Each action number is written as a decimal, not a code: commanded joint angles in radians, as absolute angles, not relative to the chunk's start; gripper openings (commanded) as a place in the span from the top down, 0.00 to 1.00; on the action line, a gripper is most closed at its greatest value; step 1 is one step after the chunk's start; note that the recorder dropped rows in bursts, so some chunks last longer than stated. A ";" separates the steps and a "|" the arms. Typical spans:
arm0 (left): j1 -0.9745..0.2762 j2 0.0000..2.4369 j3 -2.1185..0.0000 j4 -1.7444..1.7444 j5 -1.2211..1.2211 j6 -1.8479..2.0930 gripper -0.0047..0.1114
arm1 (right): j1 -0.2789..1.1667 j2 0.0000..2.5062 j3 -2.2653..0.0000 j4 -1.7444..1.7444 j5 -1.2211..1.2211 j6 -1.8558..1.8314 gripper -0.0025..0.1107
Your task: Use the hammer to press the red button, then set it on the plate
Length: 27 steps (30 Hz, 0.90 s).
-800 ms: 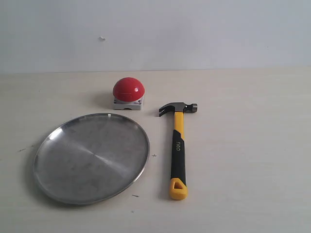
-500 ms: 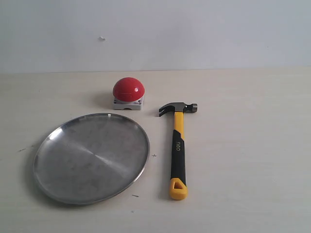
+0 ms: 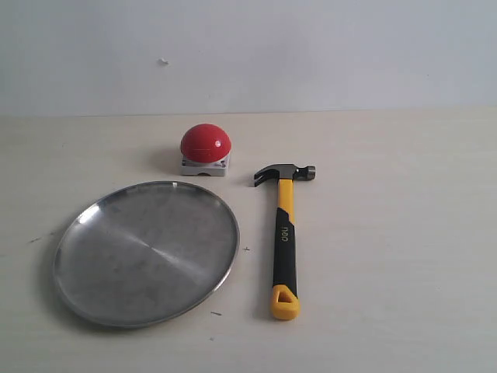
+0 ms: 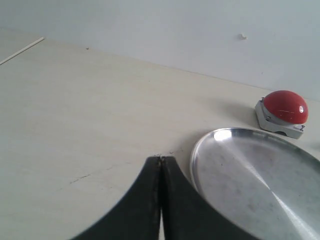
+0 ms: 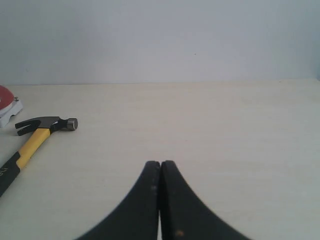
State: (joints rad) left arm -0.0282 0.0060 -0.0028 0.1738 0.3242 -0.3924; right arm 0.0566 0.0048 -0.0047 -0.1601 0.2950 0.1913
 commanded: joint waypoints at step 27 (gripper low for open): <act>-0.030 0.000 0.000 0.171 0.322 -0.388 0.96 | 0.059 0.531 -0.493 0.315 -0.190 0.000 0.98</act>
State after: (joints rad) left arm -0.0282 0.0060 -0.0028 0.1738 0.3242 -0.3924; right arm 0.0566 0.3462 -0.3565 0.2733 -0.3263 0.0993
